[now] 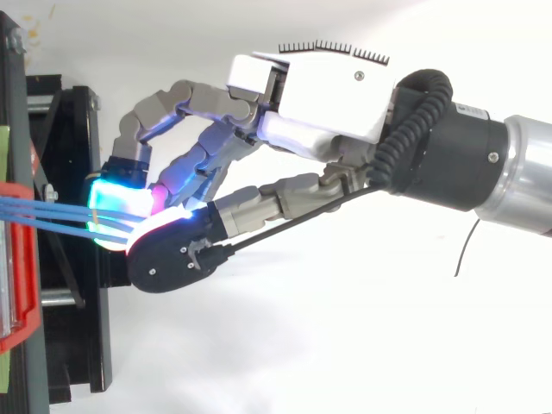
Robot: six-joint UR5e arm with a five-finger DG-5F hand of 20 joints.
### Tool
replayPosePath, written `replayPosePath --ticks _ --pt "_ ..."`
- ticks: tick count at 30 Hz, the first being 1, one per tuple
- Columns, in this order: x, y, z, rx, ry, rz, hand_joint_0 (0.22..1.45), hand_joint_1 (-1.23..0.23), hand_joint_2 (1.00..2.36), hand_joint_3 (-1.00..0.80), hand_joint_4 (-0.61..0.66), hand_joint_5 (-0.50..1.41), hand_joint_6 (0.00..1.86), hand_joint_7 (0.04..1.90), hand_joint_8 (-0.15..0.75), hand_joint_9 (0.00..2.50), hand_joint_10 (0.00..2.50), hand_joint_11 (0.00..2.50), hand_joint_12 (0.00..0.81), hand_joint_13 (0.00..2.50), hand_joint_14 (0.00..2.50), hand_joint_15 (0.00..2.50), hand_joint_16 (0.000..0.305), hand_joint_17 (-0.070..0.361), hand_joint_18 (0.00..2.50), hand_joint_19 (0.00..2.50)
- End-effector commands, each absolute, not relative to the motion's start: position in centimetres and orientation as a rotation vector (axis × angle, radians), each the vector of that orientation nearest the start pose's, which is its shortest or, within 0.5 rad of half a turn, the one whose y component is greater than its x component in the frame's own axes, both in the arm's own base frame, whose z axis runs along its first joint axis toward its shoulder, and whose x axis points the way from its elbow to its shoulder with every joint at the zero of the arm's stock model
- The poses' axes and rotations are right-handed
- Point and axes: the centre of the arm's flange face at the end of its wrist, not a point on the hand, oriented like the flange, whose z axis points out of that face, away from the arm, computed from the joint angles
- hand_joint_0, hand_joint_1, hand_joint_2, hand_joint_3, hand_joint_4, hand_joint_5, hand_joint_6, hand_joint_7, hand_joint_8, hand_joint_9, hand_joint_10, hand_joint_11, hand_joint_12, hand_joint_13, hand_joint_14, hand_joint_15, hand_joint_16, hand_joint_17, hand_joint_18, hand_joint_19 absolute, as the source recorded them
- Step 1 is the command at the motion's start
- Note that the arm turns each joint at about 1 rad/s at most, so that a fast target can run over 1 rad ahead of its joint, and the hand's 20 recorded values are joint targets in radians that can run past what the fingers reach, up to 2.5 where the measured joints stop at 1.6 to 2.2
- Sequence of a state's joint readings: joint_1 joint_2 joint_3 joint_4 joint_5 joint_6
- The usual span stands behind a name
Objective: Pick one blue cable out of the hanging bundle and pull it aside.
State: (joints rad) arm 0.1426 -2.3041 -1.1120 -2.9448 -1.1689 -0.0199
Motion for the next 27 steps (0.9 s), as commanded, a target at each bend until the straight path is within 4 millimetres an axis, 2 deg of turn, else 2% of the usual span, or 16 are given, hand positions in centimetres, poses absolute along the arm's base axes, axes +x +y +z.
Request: replayPosePath --ticks 1,4,7,9,11,13,17,22,27 --pt "76.25 -6.45 26.54 1.347 1.090 0.950 0.79 -0.91 1.00 -0.47 -0.10 -0.21 0.93 0.87 0.228 1.01 0.02 0.70 0.342 0.81 0.02 0.45 0.043 0.098 0.83 0.58" --pt "76.25 -6.45 26.54 1.347 1.090 0.950 0.75 -0.91 1.00 -0.46 -0.04 -0.20 0.92 0.87 0.236 1.01 0.02 0.69 0.345 0.81 0.02 0.45 0.044 0.099 0.84 0.58" --pt "76.25 -6.45 26.54 1.347 1.090 0.950 0.73 -0.90 1.00 -0.46 -0.05 -0.20 0.92 0.88 0.244 1.02 0.02 0.69 0.348 0.82 0.02 0.46 0.044 0.100 0.83 0.58" --pt "76.24 -6.57 26.54 1.347 1.089 0.949 0.76 -0.91 1.01 -0.43 -0.10 -0.20 0.92 0.91 0.238 1.02 0.02 0.70 0.347 0.82 0.02 0.45 0.044 0.100 0.83 0.58" --pt "76.25 -6.45 26.54 1.347 1.090 0.950 0.79 -0.91 1.01 -0.42 -0.09 -0.21 0.92 0.90 0.223 1.00 0.02 0.70 0.348 0.81 0.02 0.46 0.044 0.099 0.83 0.58" --pt "76.25 -6.45 26.54 1.347 1.090 0.950 0.80 -0.91 1.00 -0.46 -0.05 -0.21 0.92 0.80 0.207 0.96 0.02 0.69 0.347 0.81 0.02 0.45 0.044 0.099 0.83 0.58" --pt "76.24 -6.57 26.54 1.347 1.089 0.949 0.72 -0.95 1.00 -0.50 0.01 -0.23 0.90 0.74 0.224 0.90 0.02 0.68 0.349 0.80 0.02 0.46 0.045 0.101 0.85 0.55" --pt "76.24 -6.57 26.54 1.347 1.089 0.949 0.53 -1.00 1.00 -0.50 0.11 -0.25 0.90 0.70 0.277 0.82 0.02 0.71 0.394 0.79 0.02 0.48 0.052 0.117 0.86 0.58" --pt "76.26 -6.68 26.61 1.347 1.087 0.948 0.48 -0.94 1.00 -0.50 0.15 -0.25 0.90 0.67 0.299 0.80 0.01 0.72 0.418 0.78 0.02 0.49 0.057 0.128 0.88 0.59"
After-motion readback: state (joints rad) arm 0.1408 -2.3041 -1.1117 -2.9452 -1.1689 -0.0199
